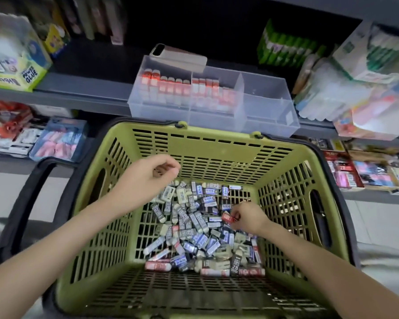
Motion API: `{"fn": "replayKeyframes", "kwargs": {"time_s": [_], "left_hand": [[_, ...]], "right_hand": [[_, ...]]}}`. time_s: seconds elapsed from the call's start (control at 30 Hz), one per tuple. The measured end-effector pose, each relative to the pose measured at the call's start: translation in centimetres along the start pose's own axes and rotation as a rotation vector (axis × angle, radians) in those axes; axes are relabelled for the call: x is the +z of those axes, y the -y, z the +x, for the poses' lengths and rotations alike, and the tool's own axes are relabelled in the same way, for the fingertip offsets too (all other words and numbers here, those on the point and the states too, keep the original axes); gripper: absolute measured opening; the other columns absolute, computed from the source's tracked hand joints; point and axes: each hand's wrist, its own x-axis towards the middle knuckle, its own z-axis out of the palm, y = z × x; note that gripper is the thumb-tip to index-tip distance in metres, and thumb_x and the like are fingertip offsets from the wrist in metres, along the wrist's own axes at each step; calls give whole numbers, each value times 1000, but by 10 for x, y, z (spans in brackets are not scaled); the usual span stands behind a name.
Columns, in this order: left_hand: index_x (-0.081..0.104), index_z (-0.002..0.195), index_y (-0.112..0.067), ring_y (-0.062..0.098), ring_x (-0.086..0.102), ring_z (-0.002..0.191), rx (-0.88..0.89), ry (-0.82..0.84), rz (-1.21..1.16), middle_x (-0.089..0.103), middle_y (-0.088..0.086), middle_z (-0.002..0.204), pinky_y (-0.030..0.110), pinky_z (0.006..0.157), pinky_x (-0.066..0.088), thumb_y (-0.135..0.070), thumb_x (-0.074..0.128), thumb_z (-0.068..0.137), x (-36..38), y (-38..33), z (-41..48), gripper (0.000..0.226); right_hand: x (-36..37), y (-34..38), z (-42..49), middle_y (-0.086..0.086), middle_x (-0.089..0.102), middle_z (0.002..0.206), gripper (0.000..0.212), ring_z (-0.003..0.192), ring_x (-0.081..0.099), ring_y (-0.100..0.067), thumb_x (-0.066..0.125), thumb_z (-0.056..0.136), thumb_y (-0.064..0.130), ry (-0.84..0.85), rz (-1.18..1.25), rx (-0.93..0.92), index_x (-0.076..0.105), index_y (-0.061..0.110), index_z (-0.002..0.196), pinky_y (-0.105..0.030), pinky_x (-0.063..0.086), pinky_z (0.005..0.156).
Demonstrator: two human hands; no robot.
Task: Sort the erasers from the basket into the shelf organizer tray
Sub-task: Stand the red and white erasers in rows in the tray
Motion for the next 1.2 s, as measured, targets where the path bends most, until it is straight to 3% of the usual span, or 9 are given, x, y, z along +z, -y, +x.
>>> {"fn": "replayKeyframes", "kwargs": {"time_s": [0.13, 0.23, 0.33, 0.43, 0.57, 0.73, 0.87, 1.07, 1.2], "left_hand": [[64, 98, -30, 0, 58, 95, -177, 191, -61, 64, -16, 101, 21, 87, 48, -29, 57, 89, 33, -9, 9, 11], [51, 131, -21, 17, 53, 118, -439, 308, -393, 55, 0, 131, 39, 101, 44, -40, 55, 89, 69, -19, 16, 47], [48, 133, -15, 20, 61, 108, -543, 281, -767, 58, 9, 127, 27, 84, 54, -27, 50, 95, 103, -25, 22, 40], [55, 121, -2, 26, 65, 102, -589, 168, -863, 65, 17, 115, 35, 85, 55, -16, 42, 100, 125, -18, 28, 29], [57, 109, -4, 26, 64, 81, -691, 224, -821, 64, 16, 90, 36, 75, 57, -18, 40, 99, 132, -1, 33, 24], [60, 102, -4, 17, 61, 60, -764, 233, -820, 64, 7, 70, 27, 55, 52, -17, 42, 99, 122, 15, 35, 22], [60, 103, -6, 15, 59, 63, -719, 158, -751, 64, 7, 78, 23, 52, 46, -16, 40, 101, 102, 13, 47, 23], [61, 99, -7, 12, 60, 61, -632, 90, -738, 64, 6, 77, 22, 51, 47, -15, 40, 101, 64, -7, 62, 23], [63, 99, -8, 15, 60, 67, -570, 71, -810, 64, 6, 79, 24, 53, 45, -16, 37, 101, 41, -13, 64, 27]], "right_hand": [[-22, 1, -7, 6, 70, 85, 9, 73, 62, -10, 71, 80, 30, -73, 447, 4, 70, 25, 89, -22, 53, 67], [-53, 14, -24, 3, 72, 80, 14, 66, 59, -12, 76, 70, 20, -8, 1018, -120, 73, 25, 84, -20, 49, 60], [-65, 18, -33, -6, 73, 93, 26, 79, 67, -17, 76, 66, 15, 90, 1220, -193, 75, 20, 92, -23, 54, 69], [-61, -4, -35, -12, 71, 98, 23, 88, 69, -23, 67, 81, 7, 213, 1153, 13, 67, 10, 104, -26, 57, 74], [-33, -24, -31, -11, 53, 125, 45, 107, 61, -28, 50, 95, 20, 310, 469, 403, 39, 2, 135, -28, 55, 81], [-2, -1, -20, -10, 26, 152, 81, 121, 50, -31, 64, 87, 31, 156, 747, 487, 12, 20, 148, -38, 55, 86], [6, 6, -5, -8, 44, 138, 80, 84, 55, -15, 71, 81, 27, 34, 732, 353, 22, 23, 144, -21, 47, 56], [-12, -11, 1, -10, 54, 126, 76, 88, 64, -18, 67, 82, 7, 157, 905, 214, 26, 19, 145, -27, 55, 76], [-8, -24, 4, -6, 61, 99, 59, 71, 57, -12, 61, 85, 2, 68, 994, 291, 37, 10, 138, -22, 49, 58]]}}
